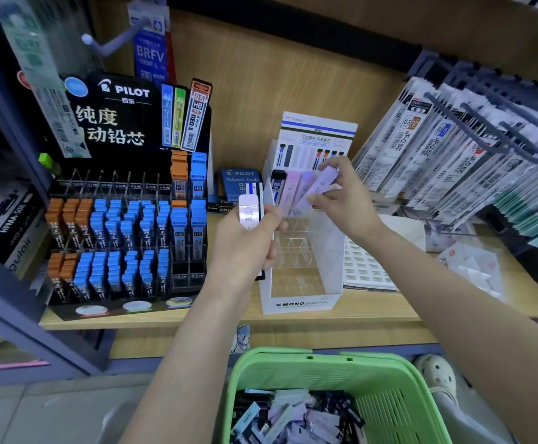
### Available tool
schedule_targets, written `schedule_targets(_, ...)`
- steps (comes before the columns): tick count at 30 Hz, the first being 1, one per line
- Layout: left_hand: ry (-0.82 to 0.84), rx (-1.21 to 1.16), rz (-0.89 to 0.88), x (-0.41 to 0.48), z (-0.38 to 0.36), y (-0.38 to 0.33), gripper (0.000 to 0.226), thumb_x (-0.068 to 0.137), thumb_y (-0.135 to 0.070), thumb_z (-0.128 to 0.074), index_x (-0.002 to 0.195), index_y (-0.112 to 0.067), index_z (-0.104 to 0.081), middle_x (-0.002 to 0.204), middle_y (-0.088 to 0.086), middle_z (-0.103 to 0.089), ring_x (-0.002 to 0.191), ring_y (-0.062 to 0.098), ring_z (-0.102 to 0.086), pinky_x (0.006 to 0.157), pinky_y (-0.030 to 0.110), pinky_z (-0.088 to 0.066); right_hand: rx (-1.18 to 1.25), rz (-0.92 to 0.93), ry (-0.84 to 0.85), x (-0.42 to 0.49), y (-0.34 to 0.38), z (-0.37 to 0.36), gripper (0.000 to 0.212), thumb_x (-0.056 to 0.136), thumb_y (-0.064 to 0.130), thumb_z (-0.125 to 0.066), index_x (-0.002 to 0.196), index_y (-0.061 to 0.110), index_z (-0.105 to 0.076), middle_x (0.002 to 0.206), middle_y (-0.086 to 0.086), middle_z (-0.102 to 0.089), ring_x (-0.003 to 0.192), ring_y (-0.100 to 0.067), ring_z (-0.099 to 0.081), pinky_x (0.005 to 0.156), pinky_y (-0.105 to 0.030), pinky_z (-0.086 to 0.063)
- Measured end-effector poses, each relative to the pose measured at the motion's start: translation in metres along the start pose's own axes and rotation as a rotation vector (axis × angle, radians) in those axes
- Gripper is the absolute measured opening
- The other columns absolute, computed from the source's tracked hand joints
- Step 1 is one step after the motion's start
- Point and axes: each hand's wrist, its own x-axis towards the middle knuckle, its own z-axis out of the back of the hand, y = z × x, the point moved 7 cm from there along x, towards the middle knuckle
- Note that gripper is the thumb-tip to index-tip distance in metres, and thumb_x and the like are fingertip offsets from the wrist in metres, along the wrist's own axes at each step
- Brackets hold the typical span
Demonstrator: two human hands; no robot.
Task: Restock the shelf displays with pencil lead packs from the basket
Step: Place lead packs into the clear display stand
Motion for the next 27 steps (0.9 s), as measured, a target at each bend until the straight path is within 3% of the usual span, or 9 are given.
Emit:
schedule_targets(3, 0.002, 0.000, 0.001, 0.001, 0.000, 0.000, 0.011, 0.094, -0.014, -0.055, 0.086, -0.018, -0.060, 0.074, -0.001, -0.063, 0.040, 0.003, -0.039, 0.037, 0.015, -0.032, -0.099, 0.062, 0.004, 0.001, 0.002, -0.001, 0.015, 0.095, 0.006, -0.047, 0.099, 0.020, -0.049, 0.111, -0.009, -0.055, 0.087, -0.021, -0.059, 0.082, -0.036, -0.053)
schedule_targets(8, 0.006, 0.006, 0.009, 0.001, -0.002, 0.001, 0.011, 0.094, -0.015, -0.055, 0.085, -0.019, -0.059, 0.074, 0.000, -0.063, 0.040, 0.003, -0.039, 0.037, 0.014, -0.031, -0.196, 0.109, -0.009, 0.006, 0.009, 0.004, 0.020, 0.087, 0.007, -0.062, 0.102, 0.019, -0.055, 0.096, -0.002, -0.057, 0.074, -0.008, -0.060, 0.067, -0.009, -0.043)
schedule_targets(11, 0.010, -0.006, 0.028, 0.000, -0.003, 0.002, 0.009, 0.095, -0.016, -0.054, 0.087, -0.018, -0.059, 0.074, 0.000, -0.064, 0.040, 0.004, -0.037, 0.036, 0.014, -0.031, -0.261, 0.127, 0.025, 0.006, 0.009, 0.002, 0.015, 0.088, 0.007, -0.062, 0.093, 0.017, -0.053, 0.090, 0.001, -0.060, 0.076, -0.014, -0.065, 0.067, -0.015, -0.045)
schedule_targets(14, 0.012, -0.039, 0.055, 0.000, -0.005, 0.003, 0.008, 0.096, -0.016, -0.053, 0.091, -0.015, -0.060, 0.074, 0.001, -0.064, 0.038, 0.005, -0.036, 0.035, 0.015, -0.030, -0.319, 0.206, -0.038, 0.007, 0.014, 0.004, 0.009, 0.086, 0.008, -0.065, 0.093, 0.011, -0.062, 0.094, 0.002, -0.054, 0.079, -0.015, -0.060, 0.076, -0.023, -0.048)
schedule_targets(19, 0.045, -0.036, 0.083, 0.001, -0.008, 0.005, 0.010, 0.095, -0.015, -0.052, 0.092, -0.014, -0.061, 0.074, 0.000, -0.066, 0.039, 0.006, -0.038, 0.039, 0.016, -0.034, -0.390, 0.239, -0.077, 0.010, 0.017, 0.005, 0.018, 0.081, 0.007, -0.070, 0.097, 0.010, -0.062, 0.092, 0.003, -0.051, 0.080, -0.015, -0.055, 0.079, -0.035, -0.051)
schedule_targets(23, 0.116, 0.096, 0.075, 0.000, -0.012, 0.009, 0.021, 0.097, -0.016, -0.048, 0.097, -0.007, -0.067, 0.051, -0.011, -0.060, 0.037, 0.003, -0.039, 0.041, 0.010, -0.037, -0.442, 0.224, -0.116, 0.005, 0.023, 0.007, 0.016, 0.086, 0.010, -0.065, 0.101, 0.011, -0.059, 0.095, 0.005, -0.047, 0.069, -0.009, -0.049, 0.074, -0.032, -0.049)
schedule_targets(25, 0.150, 0.111, 0.062, -0.001, -0.015, 0.010, 0.021, 0.097, -0.016, -0.049, 0.106, -0.007, -0.066, 0.062, -0.010, -0.069, 0.041, 0.003, -0.043, 0.043, 0.011, -0.040, -0.349, 0.218, -0.169, -0.005, 0.034, 0.012, 0.008, 0.092, 0.015, -0.057, 0.098, 0.010, -0.060, 0.093, 0.002, -0.051, 0.069, -0.008, -0.050, 0.072, -0.028, -0.046)
schedule_targets(27, 0.184, 0.109, 0.059, -0.002, -0.018, 0.010, 0.019, 0.098, -0.014, -0.049, 0.113, -0.010, -0.060, 0.079, -0.007, -0.074, 0.043, 0.004, -0.046, 0.043, 0.014, -0.041, -0.218, 0.121, -0.103, -0.017, 0.040, 0.009, 0.024, 0.097, 0.025, -0.049, 0.093, 0.007, -0.064, 0.085, -0.006, -0.060, 0.073, -0.017, -0.056, 0.070, -0.032, -0.046)
